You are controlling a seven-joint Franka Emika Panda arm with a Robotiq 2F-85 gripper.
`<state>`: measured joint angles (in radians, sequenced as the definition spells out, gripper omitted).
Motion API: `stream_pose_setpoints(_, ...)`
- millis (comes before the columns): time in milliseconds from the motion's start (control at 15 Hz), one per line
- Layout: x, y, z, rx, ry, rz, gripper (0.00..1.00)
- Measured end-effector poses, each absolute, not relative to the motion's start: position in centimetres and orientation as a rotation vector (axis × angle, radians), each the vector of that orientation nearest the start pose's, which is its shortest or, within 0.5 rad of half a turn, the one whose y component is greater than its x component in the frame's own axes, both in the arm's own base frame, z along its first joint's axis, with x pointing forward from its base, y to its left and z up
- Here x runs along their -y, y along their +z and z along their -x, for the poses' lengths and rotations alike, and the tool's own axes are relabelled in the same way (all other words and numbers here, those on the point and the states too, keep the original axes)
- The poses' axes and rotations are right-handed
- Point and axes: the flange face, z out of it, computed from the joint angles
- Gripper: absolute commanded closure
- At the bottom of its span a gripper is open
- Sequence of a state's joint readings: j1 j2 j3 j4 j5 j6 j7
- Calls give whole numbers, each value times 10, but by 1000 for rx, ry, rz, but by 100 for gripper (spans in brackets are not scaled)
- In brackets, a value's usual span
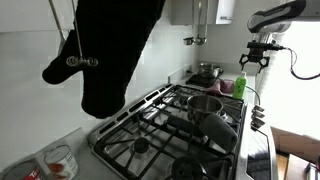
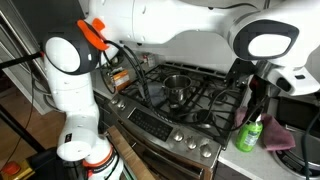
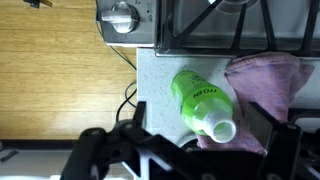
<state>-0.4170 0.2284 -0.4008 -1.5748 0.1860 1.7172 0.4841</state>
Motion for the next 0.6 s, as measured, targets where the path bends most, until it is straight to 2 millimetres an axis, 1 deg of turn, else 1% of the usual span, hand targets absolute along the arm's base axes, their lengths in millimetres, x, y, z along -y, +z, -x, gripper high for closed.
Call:
stream_pose_setpoints(333, 438, 511, -467, -1875, 32, 2340, 0)
stream_pose_setpoints(600, 447, 500, -478, -1873, 28, 2298, 0)
